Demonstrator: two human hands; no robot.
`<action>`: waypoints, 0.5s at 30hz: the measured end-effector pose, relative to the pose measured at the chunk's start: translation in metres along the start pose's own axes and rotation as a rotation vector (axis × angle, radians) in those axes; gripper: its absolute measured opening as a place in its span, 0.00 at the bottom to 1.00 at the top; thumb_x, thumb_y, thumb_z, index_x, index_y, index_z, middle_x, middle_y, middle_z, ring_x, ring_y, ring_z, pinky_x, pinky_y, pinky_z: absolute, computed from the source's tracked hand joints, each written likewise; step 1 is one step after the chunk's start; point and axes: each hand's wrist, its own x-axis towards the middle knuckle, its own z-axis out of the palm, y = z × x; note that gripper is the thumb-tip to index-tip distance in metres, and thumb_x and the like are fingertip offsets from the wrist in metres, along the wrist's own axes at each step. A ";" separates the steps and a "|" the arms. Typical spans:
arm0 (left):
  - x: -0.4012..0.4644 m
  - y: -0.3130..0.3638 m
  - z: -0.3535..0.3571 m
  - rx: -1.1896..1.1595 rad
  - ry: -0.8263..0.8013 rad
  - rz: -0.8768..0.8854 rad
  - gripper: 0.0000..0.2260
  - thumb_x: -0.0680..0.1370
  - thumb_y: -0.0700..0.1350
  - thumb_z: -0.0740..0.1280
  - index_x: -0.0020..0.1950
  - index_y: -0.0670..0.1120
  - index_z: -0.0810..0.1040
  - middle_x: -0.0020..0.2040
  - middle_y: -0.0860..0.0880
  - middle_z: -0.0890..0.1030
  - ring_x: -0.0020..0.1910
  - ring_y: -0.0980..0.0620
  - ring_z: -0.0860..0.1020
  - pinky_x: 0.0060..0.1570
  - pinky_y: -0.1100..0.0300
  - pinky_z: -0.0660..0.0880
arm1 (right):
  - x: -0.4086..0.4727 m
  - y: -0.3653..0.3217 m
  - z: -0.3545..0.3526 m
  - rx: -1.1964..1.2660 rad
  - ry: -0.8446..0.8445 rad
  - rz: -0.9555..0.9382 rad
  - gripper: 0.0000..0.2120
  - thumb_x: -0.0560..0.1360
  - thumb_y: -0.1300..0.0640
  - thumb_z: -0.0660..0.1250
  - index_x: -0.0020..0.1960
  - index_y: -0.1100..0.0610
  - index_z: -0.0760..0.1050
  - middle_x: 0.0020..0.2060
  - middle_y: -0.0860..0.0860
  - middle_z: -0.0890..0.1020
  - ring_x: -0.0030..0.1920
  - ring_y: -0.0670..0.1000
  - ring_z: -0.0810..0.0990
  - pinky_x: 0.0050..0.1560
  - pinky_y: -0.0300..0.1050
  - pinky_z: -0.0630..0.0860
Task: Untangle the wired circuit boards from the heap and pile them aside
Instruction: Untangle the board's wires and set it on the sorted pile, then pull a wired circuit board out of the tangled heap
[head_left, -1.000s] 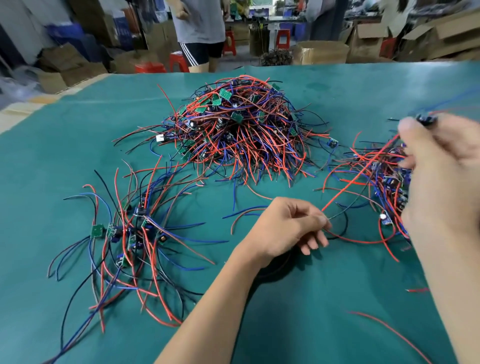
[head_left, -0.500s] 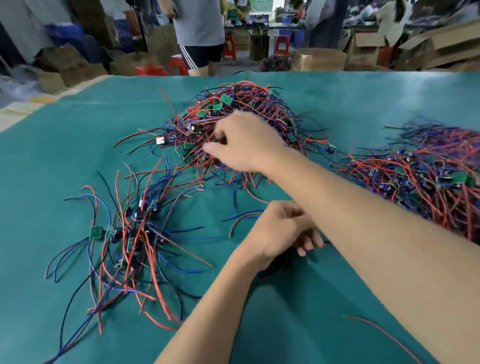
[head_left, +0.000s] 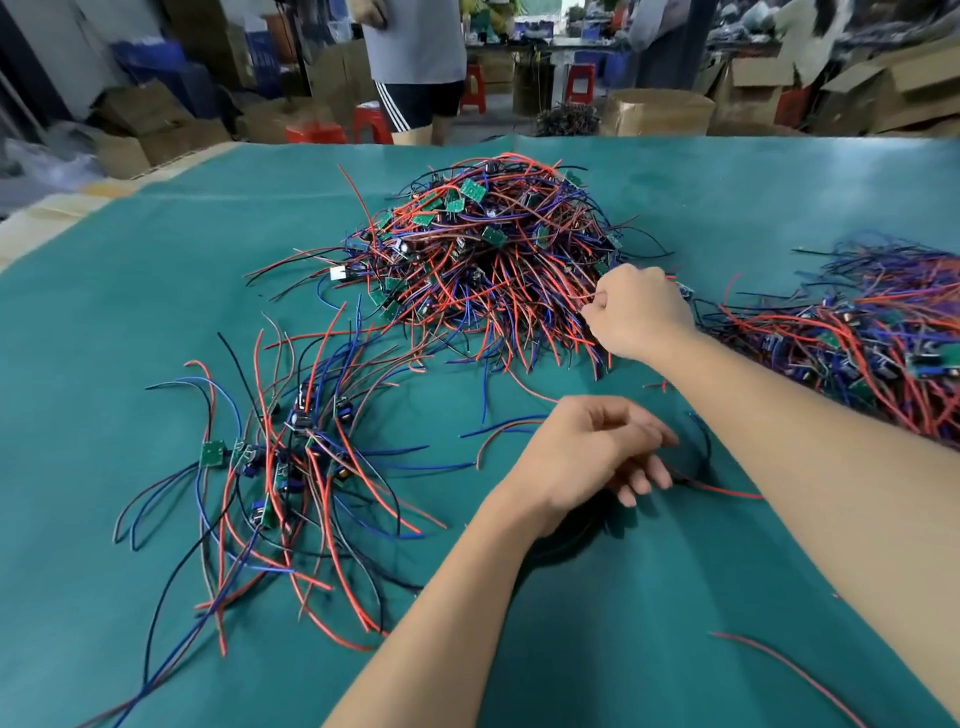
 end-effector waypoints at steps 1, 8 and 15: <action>0.000 0.000 0.000 -0.006 -0.001 -0.002 0.07 0.80 0.33 0.61 0.50 0.38 0.79 0.32 0.44 0.80 0.25 0.55 0.73 0.24 0.66 0.71 | 0.000 0.002 -0.002 0.023 -0.023 0.003 0.11 0.79 0.52 0.67 0.47 0.60 0.81 0.51 0.64 0.82 0.55 0.65 0.81 0.54 0.53 0.78; 0.004 0.002 -0.001 -0.224 0.120 -0.048 0.06 0.81 0.35 0.60 0.54 0.39 0.75 0.36 0.41 0.82 0.27 0.54 0.76 0.29 0.66 0.75 | -0.035 0.027 -0.026 0.282 -0.134 -0.012 0.15 0.76 0.51 0.71 0.39 0.62 0.82 0.30 0.54 0.79 0.36 0.57 0.78 0.36 0.45 0.69; 0.007 0.004 -0.005 -0.471 0.253 -0.080 0.17 0.85 0.50 0.57 0.59 0.37 0.75 0.41 0.40 0.82 0.33 0.48 0.81 0.32 0.60 0.79 | -0.109 0.039 -0.037 0.674 -0.369 -0.101 0.17 0.78 0.57 0.71 0.30 0.52 0.78 0.21 0.47 0.70 0.23 0.45 0.66 0.28 0.41 0.62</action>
